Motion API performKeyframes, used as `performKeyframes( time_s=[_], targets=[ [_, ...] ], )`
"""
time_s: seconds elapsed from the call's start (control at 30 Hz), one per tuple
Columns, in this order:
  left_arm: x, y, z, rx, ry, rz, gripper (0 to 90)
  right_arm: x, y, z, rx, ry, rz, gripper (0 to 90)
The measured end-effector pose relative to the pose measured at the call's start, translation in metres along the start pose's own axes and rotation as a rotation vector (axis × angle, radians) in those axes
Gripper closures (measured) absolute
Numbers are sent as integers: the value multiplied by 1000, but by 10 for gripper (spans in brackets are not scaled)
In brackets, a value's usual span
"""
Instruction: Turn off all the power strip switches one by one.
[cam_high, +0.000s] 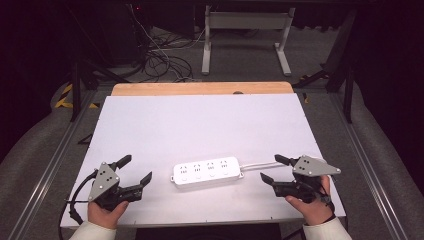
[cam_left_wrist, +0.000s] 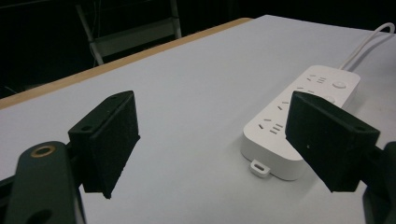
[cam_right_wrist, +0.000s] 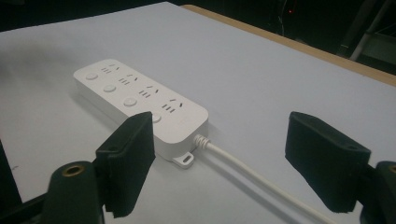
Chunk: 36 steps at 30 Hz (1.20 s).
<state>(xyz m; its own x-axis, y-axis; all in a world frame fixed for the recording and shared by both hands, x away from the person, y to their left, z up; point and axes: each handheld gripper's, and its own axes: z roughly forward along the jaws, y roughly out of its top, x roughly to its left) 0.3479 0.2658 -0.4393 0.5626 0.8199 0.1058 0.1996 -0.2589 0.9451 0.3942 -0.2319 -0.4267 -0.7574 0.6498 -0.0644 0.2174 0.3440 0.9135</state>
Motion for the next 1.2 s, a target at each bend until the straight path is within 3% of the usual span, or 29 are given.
performKeyframes(
  time_s=[0.4,0.6,0.73,1.0,1.2],
  targets=[
    [-6,2,-2,-11,45,32,179,2,1,0,0,3,-21,234],
    [-2,2,-3,-26,46,-17,182,2,3,1,9,9,-22,234],
    [-5,3,-3,-10,65,28,191,2,4,2,29,42,-33,227],
    [-6,3,-2,0,75,39,197,2,18,6,45,45,-55,243],
    [-6,3,-3,2,78,42,197,4,35,21,53,68,-71,248]
  ],
)
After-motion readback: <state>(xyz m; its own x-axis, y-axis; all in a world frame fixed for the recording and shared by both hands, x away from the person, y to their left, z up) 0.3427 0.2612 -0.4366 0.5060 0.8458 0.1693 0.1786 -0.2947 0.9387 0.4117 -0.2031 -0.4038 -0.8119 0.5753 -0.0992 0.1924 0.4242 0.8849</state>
